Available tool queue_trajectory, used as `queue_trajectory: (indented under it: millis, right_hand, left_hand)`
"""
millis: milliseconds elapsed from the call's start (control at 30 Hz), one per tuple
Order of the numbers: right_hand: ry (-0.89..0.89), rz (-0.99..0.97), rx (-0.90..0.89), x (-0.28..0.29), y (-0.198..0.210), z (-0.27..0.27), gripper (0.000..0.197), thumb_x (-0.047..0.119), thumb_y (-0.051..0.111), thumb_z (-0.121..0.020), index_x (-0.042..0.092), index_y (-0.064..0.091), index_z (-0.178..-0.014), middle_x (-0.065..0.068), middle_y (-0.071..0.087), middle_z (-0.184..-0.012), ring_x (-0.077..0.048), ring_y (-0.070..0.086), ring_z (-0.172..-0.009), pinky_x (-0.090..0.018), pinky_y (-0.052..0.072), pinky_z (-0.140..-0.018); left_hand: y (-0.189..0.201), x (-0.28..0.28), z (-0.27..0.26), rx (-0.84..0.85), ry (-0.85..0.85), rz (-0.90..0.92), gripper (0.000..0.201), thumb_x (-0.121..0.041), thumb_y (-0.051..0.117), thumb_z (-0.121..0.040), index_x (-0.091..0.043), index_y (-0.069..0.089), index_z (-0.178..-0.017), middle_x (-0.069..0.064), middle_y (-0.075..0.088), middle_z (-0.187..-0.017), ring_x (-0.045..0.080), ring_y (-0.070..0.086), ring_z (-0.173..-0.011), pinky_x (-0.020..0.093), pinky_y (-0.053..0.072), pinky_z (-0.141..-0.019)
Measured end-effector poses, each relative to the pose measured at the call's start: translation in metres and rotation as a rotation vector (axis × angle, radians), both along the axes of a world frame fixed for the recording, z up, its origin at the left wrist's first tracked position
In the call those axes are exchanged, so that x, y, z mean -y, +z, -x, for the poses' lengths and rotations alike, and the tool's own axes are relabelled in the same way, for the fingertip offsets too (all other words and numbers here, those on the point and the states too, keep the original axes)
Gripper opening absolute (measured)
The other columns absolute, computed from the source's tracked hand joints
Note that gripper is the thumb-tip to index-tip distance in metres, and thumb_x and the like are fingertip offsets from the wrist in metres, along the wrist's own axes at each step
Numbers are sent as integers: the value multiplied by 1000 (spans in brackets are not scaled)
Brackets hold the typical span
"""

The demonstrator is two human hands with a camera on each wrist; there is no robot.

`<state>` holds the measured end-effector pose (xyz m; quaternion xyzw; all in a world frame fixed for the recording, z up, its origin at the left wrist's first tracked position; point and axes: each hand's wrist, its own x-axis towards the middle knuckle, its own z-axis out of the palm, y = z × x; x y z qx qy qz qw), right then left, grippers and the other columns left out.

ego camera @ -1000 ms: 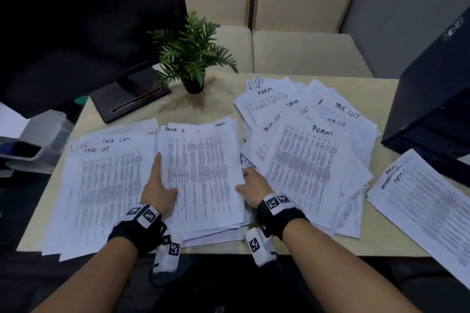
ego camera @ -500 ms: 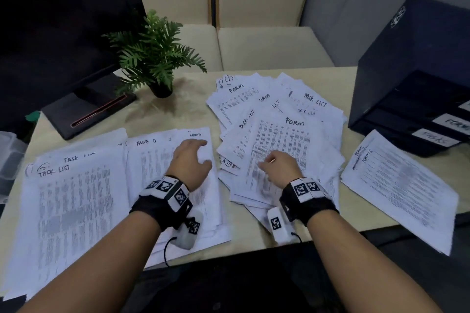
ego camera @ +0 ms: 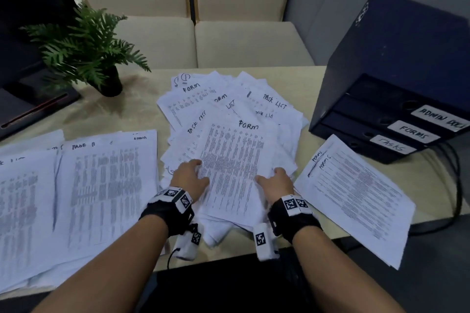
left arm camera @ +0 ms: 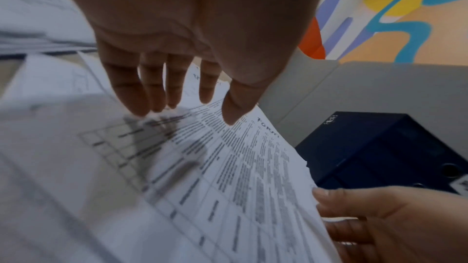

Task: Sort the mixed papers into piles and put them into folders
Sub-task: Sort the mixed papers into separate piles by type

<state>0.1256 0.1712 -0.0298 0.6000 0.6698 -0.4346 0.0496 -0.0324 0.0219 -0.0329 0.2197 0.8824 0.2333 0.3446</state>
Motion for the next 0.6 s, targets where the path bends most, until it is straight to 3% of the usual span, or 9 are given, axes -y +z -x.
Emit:
queue_trajectory:
  millis: [100,200,267,333,400,467,533,600]
  right_hand:
    - [-33,20,-81,-9,-6,-3,42,28,64,-90,5,49,-122,-12,61,-115,-24,56,-94,-27,38,-70]
    - [23,-8,-151,-21,-11,-11,10,19,59,-91,14,51,-91,-8,60,-88,-27,58,-81,-35,49,-73]
    - [1,13,-227,-28,-10,-23,15,11,55,-91,20,49,-80,-8,58,-75,-27,58,-67,-41,54,-65]
    - [-31,-12,-281,-36,-8,-40,24,6,52,-90,24,48,-75,-4,56,-69,-24,53,-60,-37,51,-56]
    - [-18,-73,-297,-46,-1,-56,24,5,53,-91,24,49,-78,2,55,-71,-19,51,-63,-29,45,-60]
    - [-21,-105,-340,-56,5,-68,18,6,53,-92,21,52,-83,-1,58,-77,-17,50,-69,-26,40,-62]
    - [-38,-82,-403,-62,10,-78,21,6,54,-91,24,54,-81,-9,61,-84,-19,52,-72,-28,41,-66]
    - [-85,-29,-468,-60,17,-85,29,3,53,-91,27,55,-75,-7,59,-79,-19,50,-70,-33,42,-66]
  left_hand:
    - [-9,-7,-8,-5,72,12,76,-25,71,-79,-17,32,-144,14,59,-119,30,57,-109,39,46,-96]
    - [-13,-17,-20,35,68,8,77,-22,71,-80,-18,30,-145,10,65,-98,29,61,-96,33,48,-86]
    - [-14,-25,-26,3,26,14,74,-23,72,-78,-18,35,-142,12,60,-107,30,59,-102,34,47,-86]
    - [-12,-33,-32,-83,-1,62,71,-26,71,-77,-19,39,-140,16,48,-124,35,50,-115,40,45,-96]
    - [-8,-39,-35,-147,21,120,71,-27,70,-78,-20,38,-141,16,40,-135,35,41,-123,44,40,-102]
    - [-3,-43,-36,-166,31,103,78,-29,72,-78,-20,32,-144,17,38,-140,35,37,-128,46,37,-104]
    - [-1,-46,-36,-139,37,-5,87,-29,74,-78,-17,25,-148,18,40,-141,35,39,-129,46,36,-105]
    - [7,-49,-35,-28,72,-138,92,-26,75,-79,-18,18,-150,17,46,-137,34,47,-123,43,40,-102]
